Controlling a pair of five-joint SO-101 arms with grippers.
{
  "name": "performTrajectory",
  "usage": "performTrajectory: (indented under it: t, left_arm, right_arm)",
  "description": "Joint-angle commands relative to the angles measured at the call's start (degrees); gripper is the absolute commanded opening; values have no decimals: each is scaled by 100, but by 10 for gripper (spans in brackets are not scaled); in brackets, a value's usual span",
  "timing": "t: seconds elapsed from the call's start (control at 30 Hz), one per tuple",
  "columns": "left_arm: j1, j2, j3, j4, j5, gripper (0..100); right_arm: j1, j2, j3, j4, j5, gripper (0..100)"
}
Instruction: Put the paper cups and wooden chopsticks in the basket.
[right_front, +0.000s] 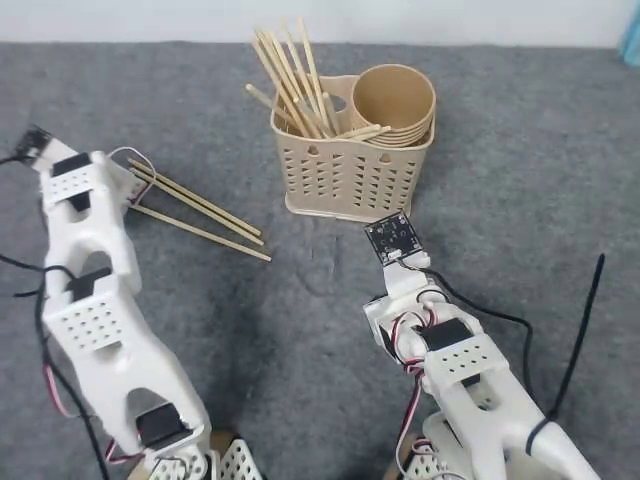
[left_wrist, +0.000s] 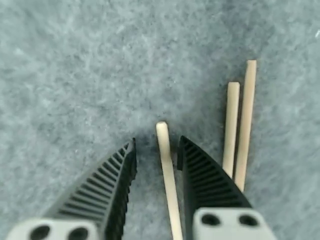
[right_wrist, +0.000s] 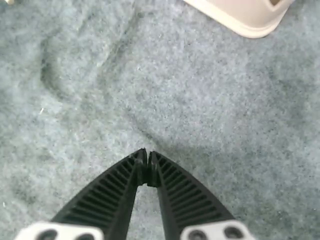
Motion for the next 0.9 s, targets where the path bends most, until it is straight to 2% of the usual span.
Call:
performTrajectory:
  t: [0.0,0.13,0.27,0.43,0.6,0.73,0.87]
  left_arm:
    - [62,-26,-215,44,88,126]
    - [53,-18,-215,123,88,120]
    - [53,-26,-224,343,62,6]
    - [-18,-26,-224,492,53,12]
    - [-35,-273,-391,1248,18,12]
    - [-18,-800,-382,1776,-413,12]
    - [-35,-1398,-365,2233,-536,11]
  right_arm:
    - [48,-40,-44,-154,132,8]
    - [48,-40,-44,-145,132,8]
    - [40,-40,-44,-136,132,8]
    - [48,-40,-44,-145,123,8]
    - [57,-40,-44,-171,132,8]
    - [66,-40,-44,-171,123,8]
    - [66,-40,-44,-171,123,8]
